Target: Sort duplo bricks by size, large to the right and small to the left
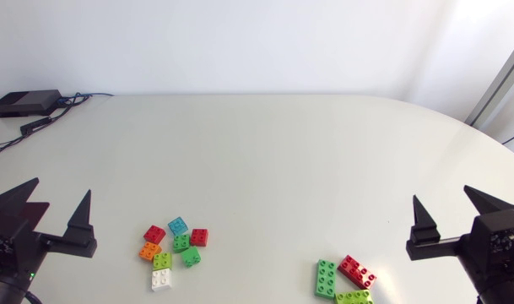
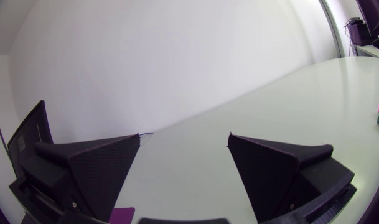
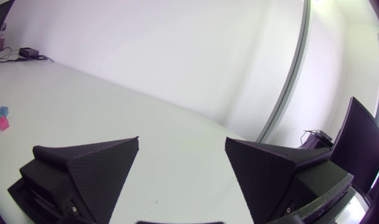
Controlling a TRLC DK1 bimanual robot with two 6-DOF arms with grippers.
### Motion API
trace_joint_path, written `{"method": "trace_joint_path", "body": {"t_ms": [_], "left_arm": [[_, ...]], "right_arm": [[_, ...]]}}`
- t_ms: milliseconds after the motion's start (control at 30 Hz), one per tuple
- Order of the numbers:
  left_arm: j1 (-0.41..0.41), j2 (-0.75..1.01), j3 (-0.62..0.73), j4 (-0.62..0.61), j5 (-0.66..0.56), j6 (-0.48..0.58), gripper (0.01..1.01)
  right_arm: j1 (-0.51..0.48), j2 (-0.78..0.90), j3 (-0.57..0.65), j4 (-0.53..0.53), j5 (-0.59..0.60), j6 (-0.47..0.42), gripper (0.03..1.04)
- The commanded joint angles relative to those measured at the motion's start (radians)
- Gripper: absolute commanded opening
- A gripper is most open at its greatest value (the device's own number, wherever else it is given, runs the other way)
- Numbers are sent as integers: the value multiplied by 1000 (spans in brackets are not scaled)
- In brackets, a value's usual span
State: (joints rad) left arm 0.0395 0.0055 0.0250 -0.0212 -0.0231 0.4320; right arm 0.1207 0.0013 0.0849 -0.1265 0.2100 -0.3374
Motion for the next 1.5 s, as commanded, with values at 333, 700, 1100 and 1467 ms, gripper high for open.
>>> {"method": "trace_joint_path", "body": {"t_ms": [333, 700, 1100, 1467], "left_arm": [[-9, -18, -23, 17, 5, -133, 987], [-4, -19, -28, 58, 5, -210, 987], [-21, -19, -28, 50, 5, -207, 987], [-24, -18, -25, 21, 5, -210, 987]], "right_arm": [[-201, -7, -33, -61, -242, 28, 998], [-208, -9, -34, -39, -242, 58, 998], [-211, -9, -86, 126, -221, 113, 998], [-196, -9, -88, 130, -219, 176, 998]]}}
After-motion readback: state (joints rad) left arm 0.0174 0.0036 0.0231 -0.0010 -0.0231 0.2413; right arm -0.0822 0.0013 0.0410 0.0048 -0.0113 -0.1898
